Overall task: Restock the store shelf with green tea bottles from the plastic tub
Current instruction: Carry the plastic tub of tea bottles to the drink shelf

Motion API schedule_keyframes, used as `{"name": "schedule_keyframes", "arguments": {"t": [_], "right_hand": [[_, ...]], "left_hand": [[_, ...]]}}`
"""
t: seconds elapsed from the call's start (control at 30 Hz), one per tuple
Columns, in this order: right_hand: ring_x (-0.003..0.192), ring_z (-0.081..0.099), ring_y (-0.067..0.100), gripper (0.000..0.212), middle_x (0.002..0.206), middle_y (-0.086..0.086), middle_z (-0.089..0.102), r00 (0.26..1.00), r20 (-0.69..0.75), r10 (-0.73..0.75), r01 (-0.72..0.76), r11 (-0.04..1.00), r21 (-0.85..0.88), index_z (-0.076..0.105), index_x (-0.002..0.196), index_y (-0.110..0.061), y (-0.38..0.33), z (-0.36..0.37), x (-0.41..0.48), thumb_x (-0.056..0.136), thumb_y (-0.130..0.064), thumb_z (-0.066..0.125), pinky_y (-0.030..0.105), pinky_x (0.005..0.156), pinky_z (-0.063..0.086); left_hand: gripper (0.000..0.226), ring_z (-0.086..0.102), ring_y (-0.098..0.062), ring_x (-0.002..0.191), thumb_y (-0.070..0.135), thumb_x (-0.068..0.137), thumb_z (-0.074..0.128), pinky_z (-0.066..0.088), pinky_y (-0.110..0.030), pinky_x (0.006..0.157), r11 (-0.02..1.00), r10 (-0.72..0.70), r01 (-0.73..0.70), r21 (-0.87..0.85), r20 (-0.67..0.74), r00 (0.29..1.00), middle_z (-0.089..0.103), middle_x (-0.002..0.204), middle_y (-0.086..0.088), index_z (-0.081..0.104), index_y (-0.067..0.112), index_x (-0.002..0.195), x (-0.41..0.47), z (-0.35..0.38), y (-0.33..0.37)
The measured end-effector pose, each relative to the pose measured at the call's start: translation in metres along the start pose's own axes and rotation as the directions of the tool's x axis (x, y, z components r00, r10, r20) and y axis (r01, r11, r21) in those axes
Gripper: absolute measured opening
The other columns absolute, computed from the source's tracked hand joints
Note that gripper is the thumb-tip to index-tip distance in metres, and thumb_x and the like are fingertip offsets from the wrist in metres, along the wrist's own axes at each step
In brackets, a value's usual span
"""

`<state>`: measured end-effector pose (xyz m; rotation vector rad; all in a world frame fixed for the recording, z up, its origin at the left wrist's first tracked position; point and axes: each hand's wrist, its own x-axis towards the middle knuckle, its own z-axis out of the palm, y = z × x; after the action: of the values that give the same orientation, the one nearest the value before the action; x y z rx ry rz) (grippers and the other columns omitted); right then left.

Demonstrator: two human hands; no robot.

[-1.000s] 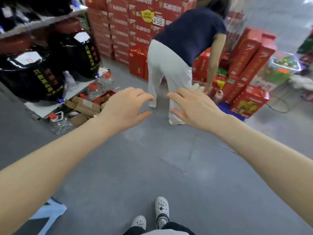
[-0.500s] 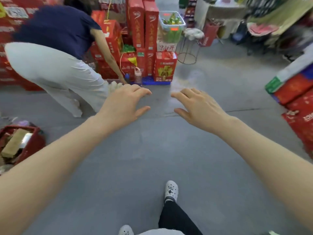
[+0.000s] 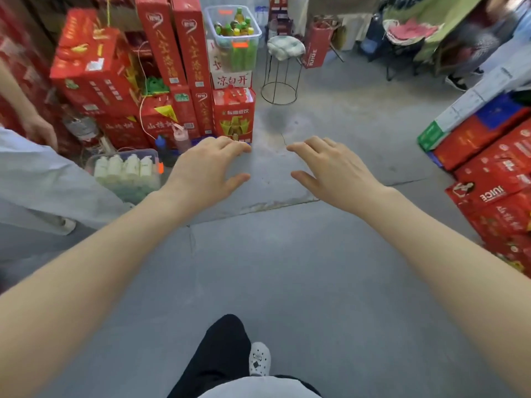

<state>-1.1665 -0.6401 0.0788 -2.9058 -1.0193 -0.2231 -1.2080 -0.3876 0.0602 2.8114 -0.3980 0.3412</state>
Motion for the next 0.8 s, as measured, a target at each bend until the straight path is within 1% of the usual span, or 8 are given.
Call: {"name": "schedule_keyframes", "arguments": {"t": [0.07, 0.2, 0.33, 0.4, 0.5, 0.63, 0.8], "right_hand": [[0.1, 0.058, 0.036, 0.047, 0.113, 0.012, 0.062, 1.0, 0.001, 0.009, -0.009, 1.0, 0.003, 0.054, 0.134, -0.011, 0.023, 0.008, 0.03, 0.093, -0.031, 0.064, 0.041, 0.082, 0.046], [0.099, 0.059, 0.036, 0.048, 0.114, 0.011, 0.061, 1.0, 0.005, 0.005, -0.005, 1.0, -0.012, 0.053, 0.135, -0.012, 0.062, 0.026, 0.105, 0.094, -0.034, 0.061, 0.041, 0.081, 0.046], [0.099, 0.059, 0.034, 0.049, 0.116, 0.01, 0.061, 1.0, 0.006, 0.0, 0.0, 1.0, -0.017, 0.051, 0.137, -0.012, 0.096, 0.036, 0.2, 0.094, -0.035, 0.06, 0.041, 0.08, 0.047], [0.099, 0.059, 0.034, 0.049, 0.116, 0.01, 0.061, 1.0, 0.005, 0.016, -0.016, 1.0, -0.007, 0.051, 0.137, -0.012, 0.112, 0.038, 0.251, 0.094, -0.035, 0.06, 0.041, 0.08, 0.046], [0.104, 0.058, 0.034, 0.05, 0.121, 0.009, 0.059, 0.999, 0.004, 0.034, -0.034, 0.999, 0.005, 0.049, 0.139, -0.013, 0.136, 0.045, 0.323, 0.095, -0.035, 0.059, 0.041, 0.083, 0.046], [0.111, 0.055, 0.031, 0.052, 0.128, 0.008, 0.057, 0.997, 0.028, 0.072, -0.074, 0.995, 0.066, 0.045, 0.142, -0.016, 0.168, 0.062, 0.407, 0.096, -0.037, 0.057, 0.039, 0.088, 0.044], [0.112, 0.055, 0.031, 0.052, 0.129, 0.008, 0.057, 0.994, 0.049, 0.098, -0.102, 0.992, 0.08, 0.045, 0.142, -0.017, 0.22, 0.095, 0.508, 0.095, -0.038, 0.057, 0.04, 0.089, 0.044]], "left_hand": [[0.05, 0.057, -0.025, 0.109, 0.043, 0.087, 0.066, 0.054, -0.044, 0.084, 1.0, -0.013, 0.013, -0.007, -0.008, 1.0, 0.062, 0.121, -0.001, 0.055, 0.023, 0.131, 0.034, 0.01, -0.015], [0.05, 0.057, -0.023, 0.109, 0.042, 0.087, 0.067, 0.052, -0.039, 0.085, 0.998, -0.051, 0.05, -0.026, -0.031, 0.998, 0.062, 0.122, 0.0, 0.055, 0.022, 0.131, 0.107, 0.026, -0.057], [0.053, 0.057, -0.023, 0.108, 0.041, 0.086, 0.068, 0.054, -0.043, 0.083, 0.994, -0.094, 0.091, -0.065, -0.041, 0.995, 0.062, 0.12, 0.0, 0.053, 0.022, 0.133, 0.188, 0.034, -0.117], [0.054, 0.057, -0.024, 0.108, 0.04, 0.086, 0.069, 0.054, -0.041, 0.082, 0.99, -0.116, 0.112, -0.09, -0.047, 0.992, 0.062, 0.12, 0.0, 0.053, 0.022, 0.134, 0.228, 0.034, -0.147], [0.055, 0.057, -0.024, 0.11, 0.04, 0.086, 0.069, 0.055, -0.039, 0.082, 0.988, -0.136, 0.131, -0.085, -0.052, 0.989, 0.062, 0.122, -0.001, 0.052, 0.022, 0.135, 0.287, 0.035, -0.19], [0.057, 0.056, -0.023, 0.113, 0.041, 0.086, 0.068, 0.054, -0.039, 0.085, 0.981, -0.18, 0.177, -0.079, -0.03, 0.983, 0.061, 0.124, -0.001, 0.05, 0.022, 0.137, 0.36, 0.042, -0.245], [0.059, 0.056, -0.021, 0.115, 0.043, 0.088, 0.066, 0.052, -0.036, 0.087, 0.977, -0.205, 0.204, -0.056, -0.016, 0.979, 0.059, 0.127, 0.0, 0.047, 0.023, 0.139, 0.453, 0.063, -0.311]]}}
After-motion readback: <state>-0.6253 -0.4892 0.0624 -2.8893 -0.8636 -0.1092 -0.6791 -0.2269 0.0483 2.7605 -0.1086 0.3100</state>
